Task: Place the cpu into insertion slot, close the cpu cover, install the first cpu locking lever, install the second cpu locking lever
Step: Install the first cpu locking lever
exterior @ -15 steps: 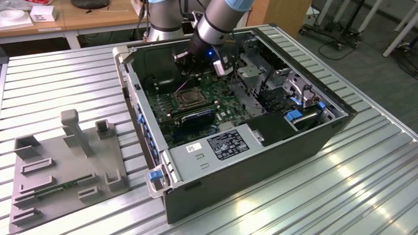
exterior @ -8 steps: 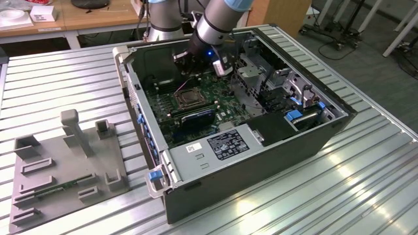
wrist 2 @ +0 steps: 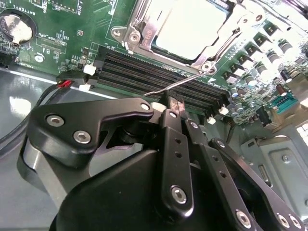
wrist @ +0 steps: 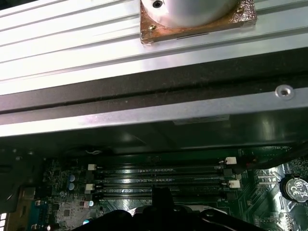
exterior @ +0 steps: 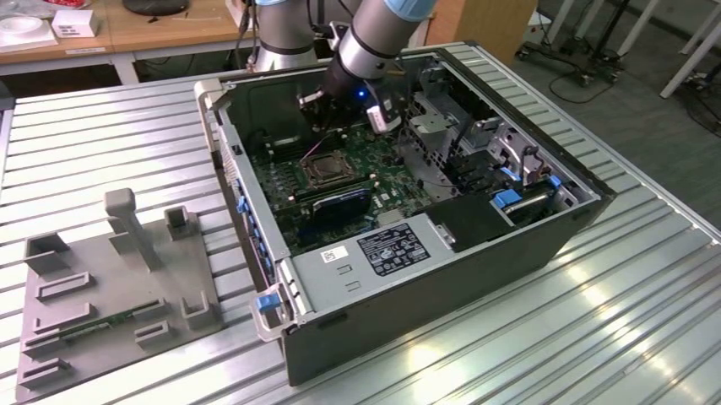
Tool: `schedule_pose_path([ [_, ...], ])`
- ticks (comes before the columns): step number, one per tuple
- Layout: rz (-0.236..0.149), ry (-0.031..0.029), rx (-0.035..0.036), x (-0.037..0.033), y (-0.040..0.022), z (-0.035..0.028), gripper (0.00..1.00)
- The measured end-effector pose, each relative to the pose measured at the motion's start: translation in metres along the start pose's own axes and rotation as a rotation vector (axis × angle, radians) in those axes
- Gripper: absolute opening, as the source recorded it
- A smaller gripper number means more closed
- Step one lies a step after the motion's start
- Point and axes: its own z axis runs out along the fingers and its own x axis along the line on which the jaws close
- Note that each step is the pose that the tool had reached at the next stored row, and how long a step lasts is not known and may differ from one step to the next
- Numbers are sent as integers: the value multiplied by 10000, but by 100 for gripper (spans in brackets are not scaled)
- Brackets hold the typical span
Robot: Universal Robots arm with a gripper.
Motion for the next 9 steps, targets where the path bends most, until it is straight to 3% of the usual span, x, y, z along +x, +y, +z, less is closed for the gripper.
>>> schedule_pose_path([
  [9,1,-16,29,3,-26,76,11],
])
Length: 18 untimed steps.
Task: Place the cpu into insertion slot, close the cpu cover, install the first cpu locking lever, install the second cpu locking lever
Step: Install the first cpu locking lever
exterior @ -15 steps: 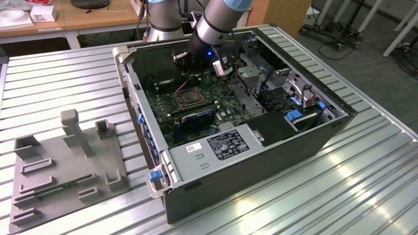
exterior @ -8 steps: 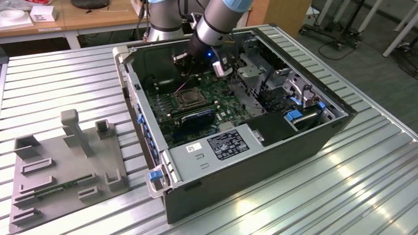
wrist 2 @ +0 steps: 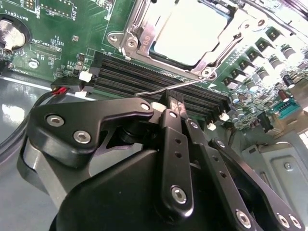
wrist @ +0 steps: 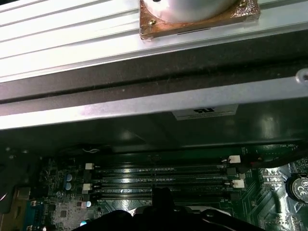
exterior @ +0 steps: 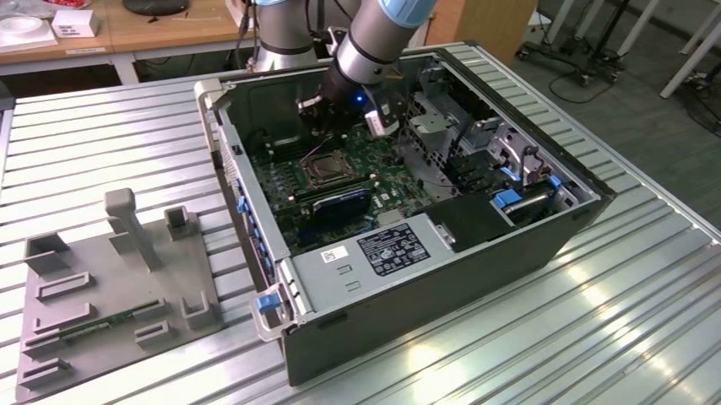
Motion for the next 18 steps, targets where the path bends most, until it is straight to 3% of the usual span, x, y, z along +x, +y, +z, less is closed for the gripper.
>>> schedule_pose_path([
  [6,8,-5,34,-5,-6,20,11],
  [18,9,-6,34,-48,-16,56,11],
])
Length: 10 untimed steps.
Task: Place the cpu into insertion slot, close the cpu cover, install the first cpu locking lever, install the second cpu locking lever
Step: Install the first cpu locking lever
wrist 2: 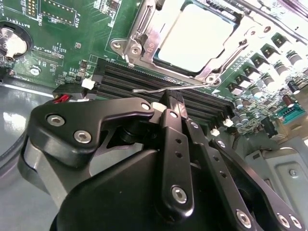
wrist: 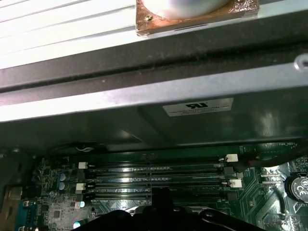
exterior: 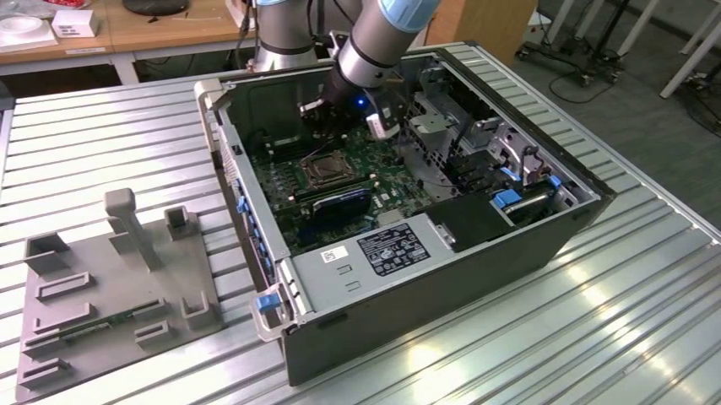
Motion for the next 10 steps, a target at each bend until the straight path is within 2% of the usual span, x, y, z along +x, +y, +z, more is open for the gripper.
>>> schedule_pose_path([
  [10,-1,0,0,-17,-13,41,11],
])
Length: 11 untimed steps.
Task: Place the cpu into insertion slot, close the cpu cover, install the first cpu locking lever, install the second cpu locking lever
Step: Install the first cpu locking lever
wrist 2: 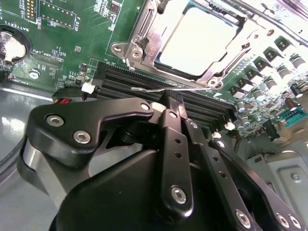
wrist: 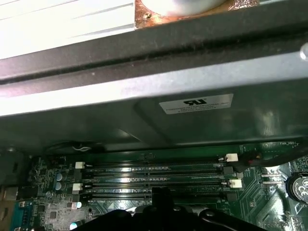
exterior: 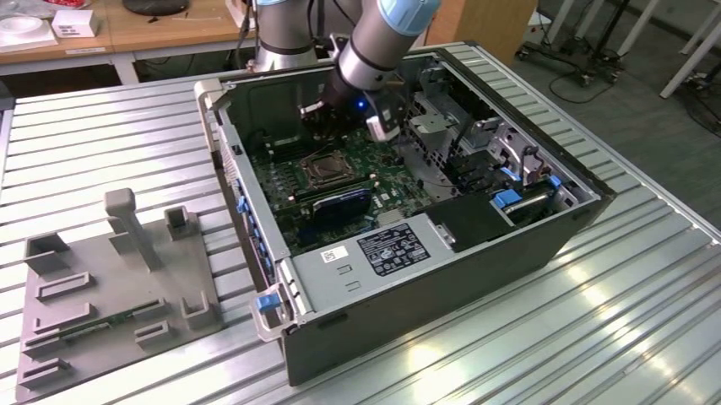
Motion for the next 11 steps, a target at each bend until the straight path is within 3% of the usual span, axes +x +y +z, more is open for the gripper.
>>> schedule_pose_path([
  [11,1,0,3,-11,-10,30,11],
])
